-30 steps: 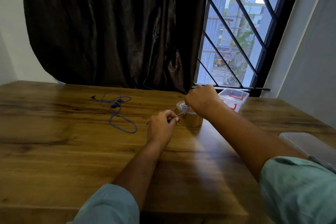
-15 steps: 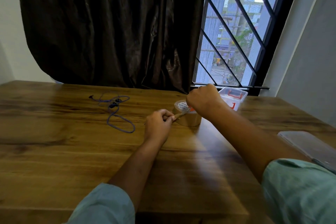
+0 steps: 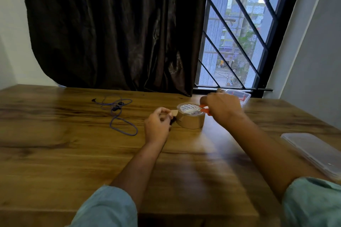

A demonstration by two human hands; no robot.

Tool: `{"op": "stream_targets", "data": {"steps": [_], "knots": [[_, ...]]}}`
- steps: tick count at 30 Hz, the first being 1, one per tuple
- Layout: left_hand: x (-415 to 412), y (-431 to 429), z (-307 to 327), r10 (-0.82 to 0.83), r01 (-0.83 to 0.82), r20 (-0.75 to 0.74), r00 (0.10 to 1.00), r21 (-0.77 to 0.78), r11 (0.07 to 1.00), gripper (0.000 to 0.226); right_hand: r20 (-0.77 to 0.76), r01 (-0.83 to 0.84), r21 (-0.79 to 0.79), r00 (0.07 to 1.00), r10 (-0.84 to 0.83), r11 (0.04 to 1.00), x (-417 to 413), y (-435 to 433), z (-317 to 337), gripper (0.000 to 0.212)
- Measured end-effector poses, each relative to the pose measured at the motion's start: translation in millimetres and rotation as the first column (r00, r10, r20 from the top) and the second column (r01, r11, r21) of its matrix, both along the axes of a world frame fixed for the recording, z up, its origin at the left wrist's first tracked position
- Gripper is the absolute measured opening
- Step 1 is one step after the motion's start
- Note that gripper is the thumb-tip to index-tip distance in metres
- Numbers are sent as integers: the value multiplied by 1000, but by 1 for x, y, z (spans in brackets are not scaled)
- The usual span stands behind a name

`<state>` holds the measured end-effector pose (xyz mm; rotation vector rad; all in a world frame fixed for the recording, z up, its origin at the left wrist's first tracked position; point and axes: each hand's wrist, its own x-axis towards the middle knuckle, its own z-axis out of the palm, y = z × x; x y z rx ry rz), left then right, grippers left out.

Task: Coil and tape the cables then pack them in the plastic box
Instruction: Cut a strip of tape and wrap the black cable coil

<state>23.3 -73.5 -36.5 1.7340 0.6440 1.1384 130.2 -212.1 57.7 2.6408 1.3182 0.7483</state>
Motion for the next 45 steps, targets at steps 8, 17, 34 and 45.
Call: {"op": "stream_targets", "data": {"steps": [8, 17, 34, 45], "knots": [[-7, 4, 1, 85, -90, 91, 992, 47, 995, 27, -505, 368, 198, 832, -228, 908, 36, -31, -35, 37], [-36, 43, 1, 223, -222, 2, 975, -52, 974, 32, -613, 400, 40, 733, -293, 916, 45, -18, -46, 22], [-4, 52, 6, 244, -73, -569, 785, 307, 949, 73, -454, -220, 435, 784, 424, 873, -26, 99, -68, 19], [7, 81, 15, 3, 26, -523, 852, 49, 998, 65, -623, -214, 525, 563, 543, 824, -13, 123, -84, 30]]}}
